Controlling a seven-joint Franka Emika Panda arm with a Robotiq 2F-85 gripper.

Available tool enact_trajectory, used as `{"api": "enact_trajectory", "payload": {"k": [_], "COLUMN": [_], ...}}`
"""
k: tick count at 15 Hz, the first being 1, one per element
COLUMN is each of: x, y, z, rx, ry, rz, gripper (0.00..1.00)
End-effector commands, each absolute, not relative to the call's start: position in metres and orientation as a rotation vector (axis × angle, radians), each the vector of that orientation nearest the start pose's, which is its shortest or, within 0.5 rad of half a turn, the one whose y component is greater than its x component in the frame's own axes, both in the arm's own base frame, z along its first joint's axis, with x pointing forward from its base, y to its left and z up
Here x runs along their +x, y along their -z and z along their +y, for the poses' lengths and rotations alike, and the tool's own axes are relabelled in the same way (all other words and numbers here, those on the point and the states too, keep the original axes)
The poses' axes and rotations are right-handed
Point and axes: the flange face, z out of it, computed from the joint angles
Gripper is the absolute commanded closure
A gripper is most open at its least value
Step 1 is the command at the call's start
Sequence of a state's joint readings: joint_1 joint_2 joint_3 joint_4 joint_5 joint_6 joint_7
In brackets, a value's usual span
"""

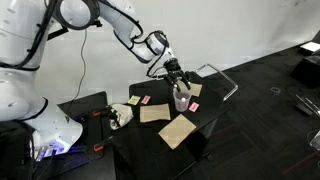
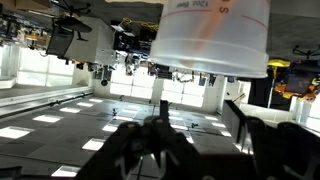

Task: Put the marker in the cup

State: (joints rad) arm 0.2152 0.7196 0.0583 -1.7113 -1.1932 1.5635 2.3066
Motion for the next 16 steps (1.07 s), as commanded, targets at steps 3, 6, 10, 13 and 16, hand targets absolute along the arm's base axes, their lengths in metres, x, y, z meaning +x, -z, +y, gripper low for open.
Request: {"api": "enact_trajectory", "payload": {"k": [3,6,10,13,16], "x": [0.614,0.611,0.606,0.604,0.6], "y": [-0.206,-0.23,-0.272,-0.306,-0.339], "z": [0.065,0.061,0.059,0.058,0.057], "rx": [1.401,1.37,1.329,1.308,1.289], "ry": [-0.931,-0.918,-0.888,-0.88,-0.874], "rz": [-1.339,-1.378,-1.438,-1.483,-1.528], "gripper": [0.0,0.0,0.0,0.0,0.0]}}
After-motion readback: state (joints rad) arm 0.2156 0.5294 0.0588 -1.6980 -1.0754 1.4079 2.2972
